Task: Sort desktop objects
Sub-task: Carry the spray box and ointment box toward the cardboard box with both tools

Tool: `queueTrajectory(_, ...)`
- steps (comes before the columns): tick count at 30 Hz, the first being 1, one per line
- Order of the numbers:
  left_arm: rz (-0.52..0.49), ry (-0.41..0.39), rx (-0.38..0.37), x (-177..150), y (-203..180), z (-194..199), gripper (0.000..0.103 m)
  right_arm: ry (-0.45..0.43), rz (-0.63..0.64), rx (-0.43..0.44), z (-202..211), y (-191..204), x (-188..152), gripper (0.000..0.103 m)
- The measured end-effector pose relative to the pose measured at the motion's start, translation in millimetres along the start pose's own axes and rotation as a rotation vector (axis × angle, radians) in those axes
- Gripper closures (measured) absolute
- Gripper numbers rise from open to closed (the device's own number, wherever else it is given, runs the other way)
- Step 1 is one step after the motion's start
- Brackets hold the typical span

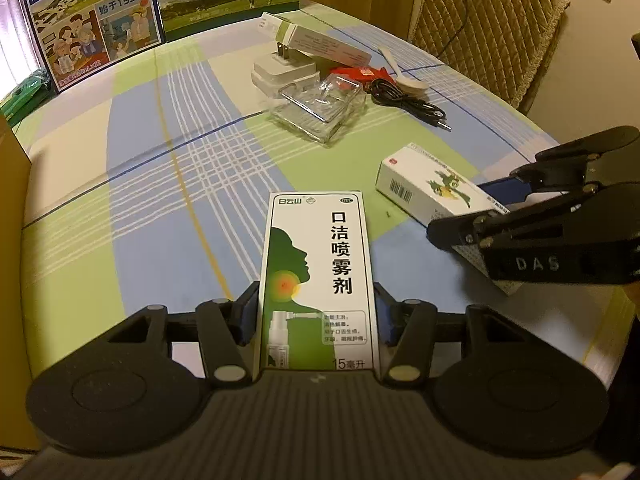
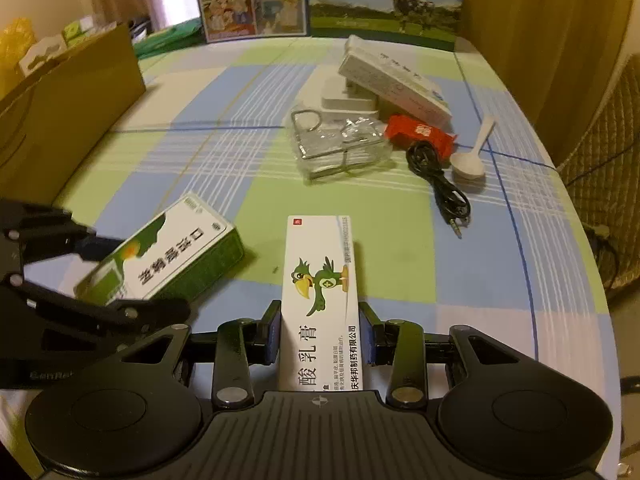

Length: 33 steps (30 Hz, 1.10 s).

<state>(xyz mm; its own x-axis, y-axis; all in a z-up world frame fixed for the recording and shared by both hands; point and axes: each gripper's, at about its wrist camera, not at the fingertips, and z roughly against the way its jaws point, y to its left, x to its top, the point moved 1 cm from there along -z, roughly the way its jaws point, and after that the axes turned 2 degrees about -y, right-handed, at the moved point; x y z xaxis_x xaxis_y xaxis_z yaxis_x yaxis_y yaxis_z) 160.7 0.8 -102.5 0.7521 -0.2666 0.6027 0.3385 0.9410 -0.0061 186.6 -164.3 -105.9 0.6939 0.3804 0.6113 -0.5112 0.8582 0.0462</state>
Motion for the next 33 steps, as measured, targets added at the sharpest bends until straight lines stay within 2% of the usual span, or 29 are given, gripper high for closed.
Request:
queueTrajectory(8,0.027,-0.024,0.007,1.1,3.0,10.7,0.053,-0.049,-0.078,0.027,11.2,-7.2,2.8,0.068)
queueTrajectory(21,0.061,-0.022,0.017,8.4,5.3,19.6,0.053,-0.053,-0.083,0.003,16.8,-4.4,3.2,0.068)
queueTrajectory(33,0.071,-0.106,0.085,27.2,33.8,92.4,0.053,-0.108,-0.028,0.002,65.2,41.8,26.3,0.068)
